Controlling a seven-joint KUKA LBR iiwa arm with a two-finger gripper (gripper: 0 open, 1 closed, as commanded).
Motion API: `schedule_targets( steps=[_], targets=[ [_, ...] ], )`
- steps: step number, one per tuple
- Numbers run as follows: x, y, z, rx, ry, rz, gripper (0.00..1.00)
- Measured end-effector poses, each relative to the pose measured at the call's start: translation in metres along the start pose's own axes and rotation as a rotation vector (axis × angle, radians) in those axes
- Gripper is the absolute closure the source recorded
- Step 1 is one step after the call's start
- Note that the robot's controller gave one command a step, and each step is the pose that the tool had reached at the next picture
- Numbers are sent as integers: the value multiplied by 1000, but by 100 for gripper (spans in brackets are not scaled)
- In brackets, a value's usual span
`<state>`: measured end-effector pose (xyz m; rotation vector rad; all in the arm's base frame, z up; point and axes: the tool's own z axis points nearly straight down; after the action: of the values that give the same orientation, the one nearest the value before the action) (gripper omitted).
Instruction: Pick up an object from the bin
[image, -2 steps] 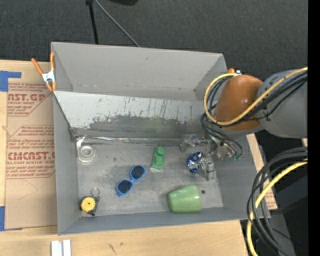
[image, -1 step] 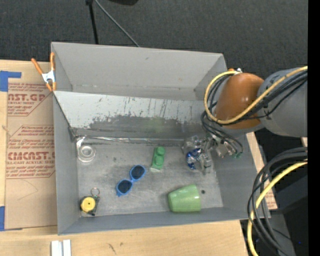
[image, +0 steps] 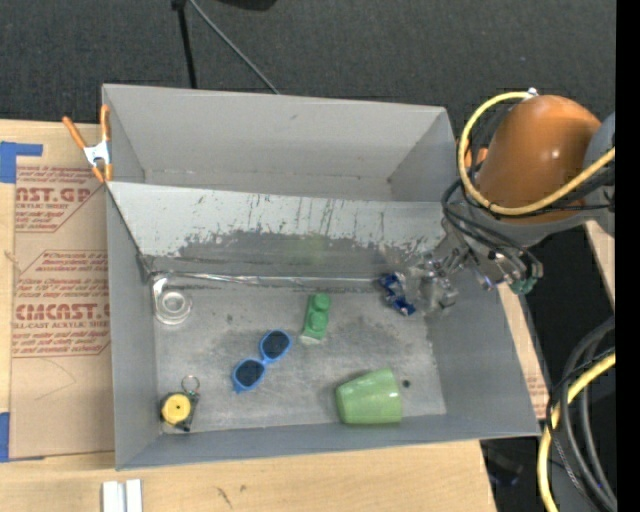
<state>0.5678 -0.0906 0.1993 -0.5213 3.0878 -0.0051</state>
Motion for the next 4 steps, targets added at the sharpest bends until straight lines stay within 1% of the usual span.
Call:
schedule_targets(
  steps=[1, 2, 3, 4],
  targets=[
    [1, 1, 5, -5, 6, 0, 0],
    [60, 34, 99, -13, 17, -97, 0],
    [56, 91, 128, -5, 0, -230, 0],
    [55, 89, 126, -1, -5, -226, 100]
  ],
)
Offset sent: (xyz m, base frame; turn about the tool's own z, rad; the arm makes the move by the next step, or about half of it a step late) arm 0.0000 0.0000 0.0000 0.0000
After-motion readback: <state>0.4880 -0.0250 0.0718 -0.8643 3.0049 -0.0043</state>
